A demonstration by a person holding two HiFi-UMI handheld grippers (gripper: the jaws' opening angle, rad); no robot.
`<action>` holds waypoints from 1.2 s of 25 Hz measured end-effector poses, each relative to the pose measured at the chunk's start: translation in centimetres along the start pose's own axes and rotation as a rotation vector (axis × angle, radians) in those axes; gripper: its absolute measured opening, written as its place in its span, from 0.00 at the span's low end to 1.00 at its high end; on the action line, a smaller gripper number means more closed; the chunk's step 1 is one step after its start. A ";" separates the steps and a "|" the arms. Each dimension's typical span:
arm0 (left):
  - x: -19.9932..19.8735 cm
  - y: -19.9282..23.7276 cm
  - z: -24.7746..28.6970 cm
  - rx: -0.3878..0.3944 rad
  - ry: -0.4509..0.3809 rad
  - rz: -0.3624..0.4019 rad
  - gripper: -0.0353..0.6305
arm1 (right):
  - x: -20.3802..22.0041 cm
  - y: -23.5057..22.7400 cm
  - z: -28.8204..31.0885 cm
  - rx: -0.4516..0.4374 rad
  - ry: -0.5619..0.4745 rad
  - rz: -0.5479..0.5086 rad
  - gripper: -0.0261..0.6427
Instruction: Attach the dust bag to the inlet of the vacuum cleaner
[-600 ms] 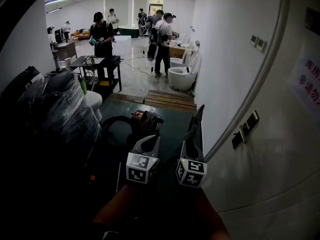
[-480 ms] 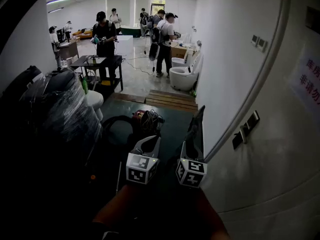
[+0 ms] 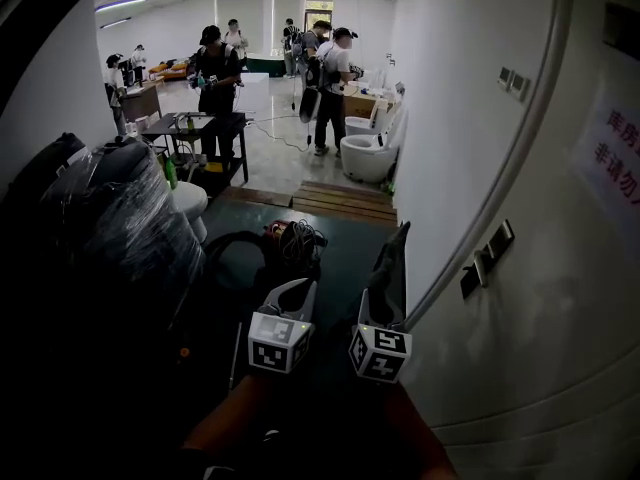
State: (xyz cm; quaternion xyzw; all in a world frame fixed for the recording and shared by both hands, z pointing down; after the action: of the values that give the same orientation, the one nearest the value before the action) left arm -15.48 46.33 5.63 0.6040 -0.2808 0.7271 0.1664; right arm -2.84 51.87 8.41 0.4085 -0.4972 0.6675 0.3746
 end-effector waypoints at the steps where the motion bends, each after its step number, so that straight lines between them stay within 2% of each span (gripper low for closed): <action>1: 0.1 -0.3 0.1 0.000 0.002 0.000 0.05 | 0.0 -0.2 -0.1 -0.003 0.001 0.001 0.05; 7: 1.2 -2.4 1.0 -0.006 0.044 0.003 0.05 | -0.2 -2.3 -1.0 -0.024 0.014 0.006 0.05; 10: 0.6 -3.0 1.0 -0.027 0.034 -0.006 0.05 | -0.3 -3.4 -1.3 -0.034 0.017 0.015 0.05; 14: 2.0 -3.7 1.9 -0.023 0.066 -0.008 0.05 | -0.4 -4.8 -0.8 -0.032 0.025 0.026 0.05; 19: 0.8 -3.2 2.8 -0.043 0.048 -0.017 0.05 | -0.3 -5.3 0.4 -0.037 0.039 0.028 0.05; 24: 2.1 -2.8 5.5 -0.031 0.052 -0.024 0.05 | -0.3 -6.0 2.7 -0.048 0.050 0.021 0.05; 30: 1.5 -0.3 8.5 -0.045 0.006 -0.036 0.05 | -0.3 -6.3 6.6 -0.046 0.059 0.017 0.05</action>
State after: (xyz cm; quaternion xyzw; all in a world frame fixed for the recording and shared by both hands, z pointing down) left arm -8.99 41.26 8.14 0.6029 -0.2855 0.7193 0.1938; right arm 4.11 46.89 11.50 0.3758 -0.5046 0.6707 0.3928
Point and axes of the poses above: the fingertips, and each gripper's own axes: z forward along the fingers, y to its left, x out of its underside, the point moved 3 cm from there along -z, backward along the fingers, and after that the axes turned 15 degrees about z, right-handed, at the moved point
